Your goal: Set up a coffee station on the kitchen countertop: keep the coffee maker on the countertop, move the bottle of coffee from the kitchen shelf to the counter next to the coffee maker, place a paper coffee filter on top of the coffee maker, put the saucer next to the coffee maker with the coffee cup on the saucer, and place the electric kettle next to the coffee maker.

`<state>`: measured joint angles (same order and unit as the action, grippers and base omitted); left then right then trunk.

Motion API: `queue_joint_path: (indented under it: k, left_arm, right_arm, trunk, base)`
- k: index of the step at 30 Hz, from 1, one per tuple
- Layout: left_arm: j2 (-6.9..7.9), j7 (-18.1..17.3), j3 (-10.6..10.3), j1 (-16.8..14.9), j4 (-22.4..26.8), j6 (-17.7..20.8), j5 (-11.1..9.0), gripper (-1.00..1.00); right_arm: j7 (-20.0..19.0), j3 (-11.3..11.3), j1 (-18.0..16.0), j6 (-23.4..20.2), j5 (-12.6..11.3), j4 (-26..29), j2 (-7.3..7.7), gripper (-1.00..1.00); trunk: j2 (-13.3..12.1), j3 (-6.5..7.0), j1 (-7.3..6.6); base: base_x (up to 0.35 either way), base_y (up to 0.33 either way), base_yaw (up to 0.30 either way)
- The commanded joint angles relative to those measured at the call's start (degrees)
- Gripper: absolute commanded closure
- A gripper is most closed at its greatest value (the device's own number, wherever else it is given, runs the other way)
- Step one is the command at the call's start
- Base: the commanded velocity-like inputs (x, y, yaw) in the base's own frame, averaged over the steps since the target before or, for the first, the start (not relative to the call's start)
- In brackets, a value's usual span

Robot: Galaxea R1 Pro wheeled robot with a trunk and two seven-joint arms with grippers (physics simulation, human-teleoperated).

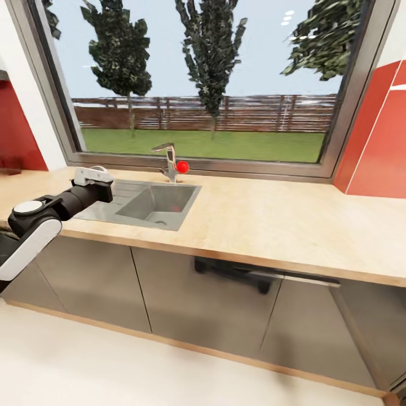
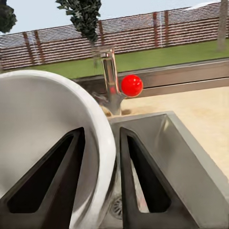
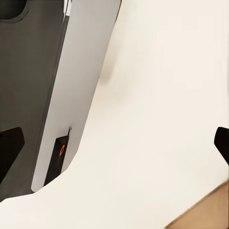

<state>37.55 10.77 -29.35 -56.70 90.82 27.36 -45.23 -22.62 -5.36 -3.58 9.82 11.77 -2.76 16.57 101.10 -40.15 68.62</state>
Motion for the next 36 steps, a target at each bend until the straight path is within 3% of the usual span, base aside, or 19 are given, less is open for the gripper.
queue_joint_path:
  k: [1,7,13,21,28,29,34,35,36]
  left_arm:
    - [0.07,0.5,-0.1,-0.1,0.1,0.1,-0.6,1.0]
    - [0.07,0.5,-0.2,-0.1,0.1,0.1,-0.6,1.0]
    - [-1.89,-1.5,1.7,1.9,-1.1,2.0,-3.1,1.0]
    - [-4.47,-4.2,4.2,4.5,-1.1,2.2,-3.2,1.0]
    - [-4.77,-5.2,6.4,6.7,-1.1,2.2,-3.2,1.0]
    - [-4.47,-4.9,6.7,6.4,-0.9,2.0,-3.4,1.0]
    - [-6.08,-3.3,8.3,4.8,-0.2,3.6,-4.4,1.0]
    - [-6.16,0.4,10.9,1.5,-0.2,5.7,-4.4,1.0]
    - [-6.18,0.5,11.0,1.5,-0.2,5.7,-4.4,1.0]
  right_arm:
    - [0.0,-0.4,-0.1,0.6,0.1,-0.2,0.01,-1.0]
    - [0.0,-0.4,-0.1,0.5,0.1,-0.2,0.03,-1.0]
    - [-0.2,-0.6,-1.8,2.4,0.1,1.7,-1.92,-1.0]
    - [-0.2,-0.6,-1.8,5.0,0.1,3.4,-4.46,-1.0]
    - [-0.2,-0.6,-1.8,5.2,0.1,3.4,-4.46,-1.0]
    - [-0.2,-0.6,-2.0,4.9,0.1,3.6,-4.13,-1.0]
    - [0.0,-0.8,-2.7,4.5,0.2,5.3,-4.95,-1.0]
    - [0.0,-0.8,-2.8,4.6,0.3,7.3,-4.99,-1.0]
    - [0.0,-0.8,-2.8,4.6,0.3,7.4,-5.0,-1.0]
  trunk:
    - [0.0,-0.05,0.0]
    - [0.0,-0.05,0.0]
    - [0.0,-0.06,0.0]
    - [0.0,-0.06,0.0]
    - [0.0,-0.06,0.0]
    - [0.0,-0.06,0.0]
    - [0.0,-0.06,0.0]
    - [0.0,-0.06,0.0]
    - [0.0,-0.06,0.0]
  base:
    - [0.0,0.0,0.267]
    - [0.0,0.0,0.19]
    - [0.0,0.0,0.0]
    - [0.0,0.0,0.0]
    - [0.0,0.0,0.0]
    - [0.0,0.0,0.0]
    - [0.0,0.0,0.078]
    - [0.0,0.0,0.164]
    - [0.0,0.0,0.131]
